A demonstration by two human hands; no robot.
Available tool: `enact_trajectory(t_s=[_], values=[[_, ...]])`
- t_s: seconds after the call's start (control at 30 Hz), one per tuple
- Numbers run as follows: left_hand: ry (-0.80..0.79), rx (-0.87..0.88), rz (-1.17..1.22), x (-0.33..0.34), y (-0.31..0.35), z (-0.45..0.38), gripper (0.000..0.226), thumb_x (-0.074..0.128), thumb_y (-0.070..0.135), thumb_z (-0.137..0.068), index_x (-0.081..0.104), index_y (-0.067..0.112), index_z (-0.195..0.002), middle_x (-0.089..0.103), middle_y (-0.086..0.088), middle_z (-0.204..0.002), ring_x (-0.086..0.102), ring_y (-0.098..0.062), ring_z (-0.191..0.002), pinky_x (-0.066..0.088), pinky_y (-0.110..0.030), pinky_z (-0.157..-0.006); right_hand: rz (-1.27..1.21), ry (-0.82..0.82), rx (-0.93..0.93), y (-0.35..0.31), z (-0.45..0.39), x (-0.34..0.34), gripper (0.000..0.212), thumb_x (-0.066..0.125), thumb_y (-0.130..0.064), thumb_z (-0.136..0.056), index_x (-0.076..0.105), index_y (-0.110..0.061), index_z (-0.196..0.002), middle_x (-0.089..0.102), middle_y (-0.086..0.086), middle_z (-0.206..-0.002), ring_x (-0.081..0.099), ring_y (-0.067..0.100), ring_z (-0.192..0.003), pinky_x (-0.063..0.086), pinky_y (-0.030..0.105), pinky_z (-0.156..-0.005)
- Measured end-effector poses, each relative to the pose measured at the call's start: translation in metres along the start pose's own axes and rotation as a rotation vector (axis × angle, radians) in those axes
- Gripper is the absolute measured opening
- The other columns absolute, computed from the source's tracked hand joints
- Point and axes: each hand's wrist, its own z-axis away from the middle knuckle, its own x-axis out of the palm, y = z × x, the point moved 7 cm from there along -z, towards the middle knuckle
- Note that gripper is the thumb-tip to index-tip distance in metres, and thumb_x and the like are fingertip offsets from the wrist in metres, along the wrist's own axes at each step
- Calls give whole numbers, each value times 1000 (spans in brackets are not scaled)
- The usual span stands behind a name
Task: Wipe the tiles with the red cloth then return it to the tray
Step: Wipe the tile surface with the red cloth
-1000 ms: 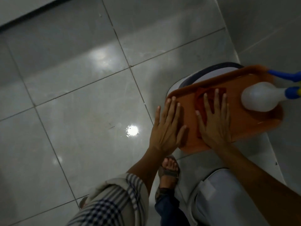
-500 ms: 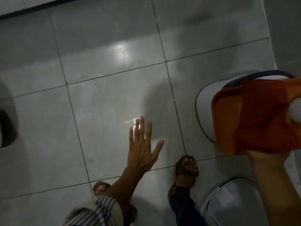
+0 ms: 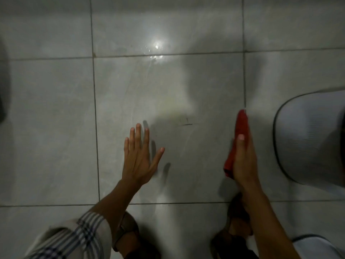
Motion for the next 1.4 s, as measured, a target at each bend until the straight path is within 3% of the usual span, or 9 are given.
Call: enact_trajectory(t_s=[0.1,0.23,0.4,0.57,0.67,0.83,1.13,1.3,1.4], values=[[23,62,-9,27,-22,-27,93,37,67,-107,1,17,-176,-11,-10,-185,-11,-31,-172,-1,-53,-139,568,-58,-53,65,-2,82,80,24,-55,-115,-1,-14,-180,-4,11,-190,-2,33,-177,-2,62,-142],[62,93,3,38,-37,-63,81,33,58,-112,5,17,-176,-5,-9,-186,-6,-29,-173,0,-51,-137,715,38,-311,91,-22,115,80,37,-44,-120,2,0,-178,2,24,-188,4,40,-176,3,57,-144],[53,51,27,40,-45,-83,75,23,50,-113,3,14,-176,-7,-9,-185,-9,-30,-172,-6,-55,-137,758,45,-532,20,-85,171,69,38,-36,-117,19,-13,-180,14,19,-189,12,42,-176,13,57,-143],[23,78,45,40,-46,-82,71,22,42,-114,1,16,-176,-10,-7,-185,-12,-27,-172,-9,-54,-137,780,-194,-697,14,-30,223,74,42,-42,-114,17,-20,-181,10,10,-191,5,35,-177,11,54,-143],[-25,97,11,35,-51,-82,71,21,42,-113,0,16,-176,-10,-7,-185,-12,-28,-171,-4,-55,-139,796,-261,-598,62,31,189,75,44,-47,-116,14,-22,-181,3,7,-191,-3,31,-178,8,55,-144],[-80,106,-36,36,-54,-84,76,20,46,-111,-6,13,-175,-16,-8,-184,-16,-29,-171,-5,-55,-138,799,22,-331,42,-39,150,74,40,-49,-119,15,-17,-181,7,16,-190,5,43,-176,13,61,-142],[-95,50,-2,35,-42,-83,79,21,49,-111,-7,12,-175,-18,-10,-184,-18,-32,-170,-8,-57,-137,905,-194,-493,55,-2,152,77,39,-49,-119,5,-21,-181,-1,15,-190,-3,38,-177,6,56,-144],[-73,58,6,41,-44,-84,78,21,48,-112,-10,12,-174,-20,-10,-183,-20,-32,-170,-10,-58,-137,834,82,-243,23,-50,160,74,34,-47,-118,13,-13,-180,7,20,-189,6,45,-175,16,62,-141],[10,87,34,45,-48,-81,73,22,42,-114,-7,15,-175,-16,-8,-185,-17,-29,-171,-11,-55,-137,814,38,-427,-18,-74,219,72,37,-45,-117,22,-12,-179,15,20,-188,12,45,-175,16,60,-141]])
